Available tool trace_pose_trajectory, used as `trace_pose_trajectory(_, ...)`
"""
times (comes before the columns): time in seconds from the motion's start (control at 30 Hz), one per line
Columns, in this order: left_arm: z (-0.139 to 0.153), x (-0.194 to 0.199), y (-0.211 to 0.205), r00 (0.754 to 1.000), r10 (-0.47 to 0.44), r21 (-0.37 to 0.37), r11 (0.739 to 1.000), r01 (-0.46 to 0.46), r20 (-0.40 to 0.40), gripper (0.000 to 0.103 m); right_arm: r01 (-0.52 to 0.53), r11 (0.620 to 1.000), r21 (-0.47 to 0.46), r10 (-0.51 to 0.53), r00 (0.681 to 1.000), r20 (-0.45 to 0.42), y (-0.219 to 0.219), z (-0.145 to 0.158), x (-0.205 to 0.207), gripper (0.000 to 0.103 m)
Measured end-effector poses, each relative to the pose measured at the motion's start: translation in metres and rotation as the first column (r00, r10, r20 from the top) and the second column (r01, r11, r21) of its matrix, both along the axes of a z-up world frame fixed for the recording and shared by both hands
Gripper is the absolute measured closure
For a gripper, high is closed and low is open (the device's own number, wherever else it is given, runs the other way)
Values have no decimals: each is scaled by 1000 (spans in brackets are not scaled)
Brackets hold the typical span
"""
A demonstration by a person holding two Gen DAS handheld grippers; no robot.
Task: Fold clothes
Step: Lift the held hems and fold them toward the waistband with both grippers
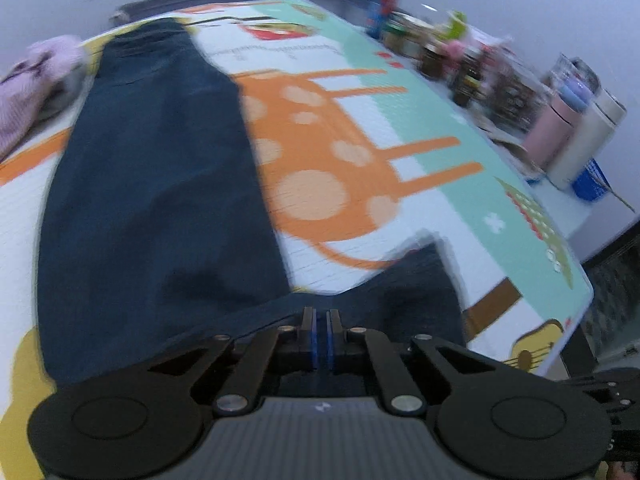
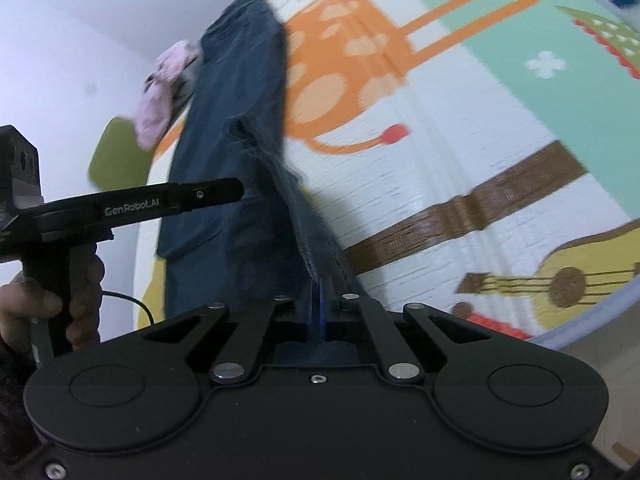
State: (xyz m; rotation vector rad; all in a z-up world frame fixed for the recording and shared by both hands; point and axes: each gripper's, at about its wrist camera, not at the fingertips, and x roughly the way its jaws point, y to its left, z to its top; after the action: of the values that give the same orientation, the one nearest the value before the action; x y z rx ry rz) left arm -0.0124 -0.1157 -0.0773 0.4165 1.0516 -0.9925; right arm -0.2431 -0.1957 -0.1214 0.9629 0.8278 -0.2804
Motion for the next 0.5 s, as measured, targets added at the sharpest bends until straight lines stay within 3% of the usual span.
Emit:
trace_pose_trajectory(0.17, 5, 7, 39, 995, 95, -6, 995, -95, -8, 97, -111, 994, -14, 111, 994, 2, 23, 3, 15, 101)
trace_pose_trajectory(0.37, 2, 0, 69, 983, 150, -39, 987, -155, -103, 91, -180, 984, 4, 180, 983, 23, 39, 7, 25, 101)
trace_pose_trajectory(0.5, 4, -6, 75, 973, 168, -55, 982, -179, -158, 70, -217, 976, 11, 216, 975, 48, 49, 10, 32, 101)
